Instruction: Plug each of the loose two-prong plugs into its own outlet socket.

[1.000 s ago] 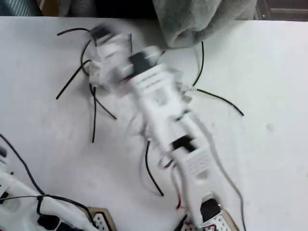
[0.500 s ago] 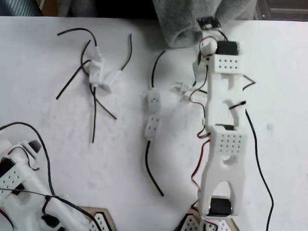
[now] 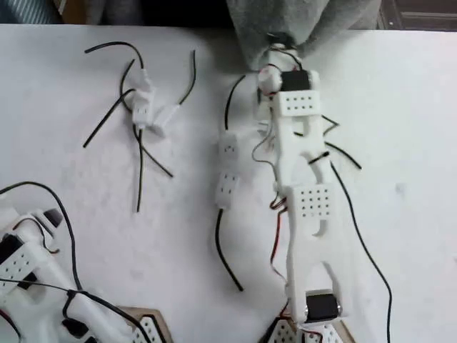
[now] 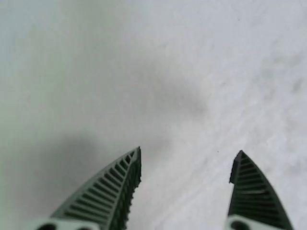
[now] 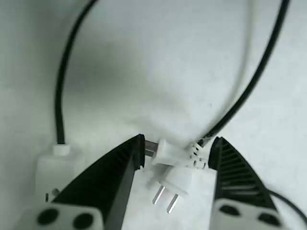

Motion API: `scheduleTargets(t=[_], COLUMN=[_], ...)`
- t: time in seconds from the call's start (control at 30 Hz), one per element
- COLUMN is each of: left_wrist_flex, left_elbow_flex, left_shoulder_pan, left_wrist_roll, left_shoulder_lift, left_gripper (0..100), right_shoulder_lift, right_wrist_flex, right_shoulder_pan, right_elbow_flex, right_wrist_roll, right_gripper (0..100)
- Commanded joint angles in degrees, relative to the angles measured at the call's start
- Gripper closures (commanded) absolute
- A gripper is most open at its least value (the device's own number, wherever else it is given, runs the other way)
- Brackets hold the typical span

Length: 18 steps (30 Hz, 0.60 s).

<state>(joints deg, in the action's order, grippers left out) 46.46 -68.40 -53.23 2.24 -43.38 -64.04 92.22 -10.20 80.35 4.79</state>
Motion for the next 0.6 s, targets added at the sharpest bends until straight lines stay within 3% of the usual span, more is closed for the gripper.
scheduleTargets(t=[0.0,0.37,0.57], left_wrist_flex=[-0.26,-0.26,-0.26], left_elbow_flex=[0.18,0.18,0.18], left_shoulder_pan=[0.4,0.4,1.36], left_wrist_roll=[0.35,0.53,0.62], left_shoulder_lift=[-1.71,-1.71,-1.71], left_gripper=[71,71,71], right_shoulder_lift=[0.84,0.75,0.75], right_wrist_flex=[1.71,5.23,5.32], right_shoulder_pan=[-2.07,2.68,4.26], right_elbow_flex=[7.47,2.64,-5.54], right_wrist_roll=[12.4,43.87,44.57], right_gripper=[77.3,83.1,83.0])
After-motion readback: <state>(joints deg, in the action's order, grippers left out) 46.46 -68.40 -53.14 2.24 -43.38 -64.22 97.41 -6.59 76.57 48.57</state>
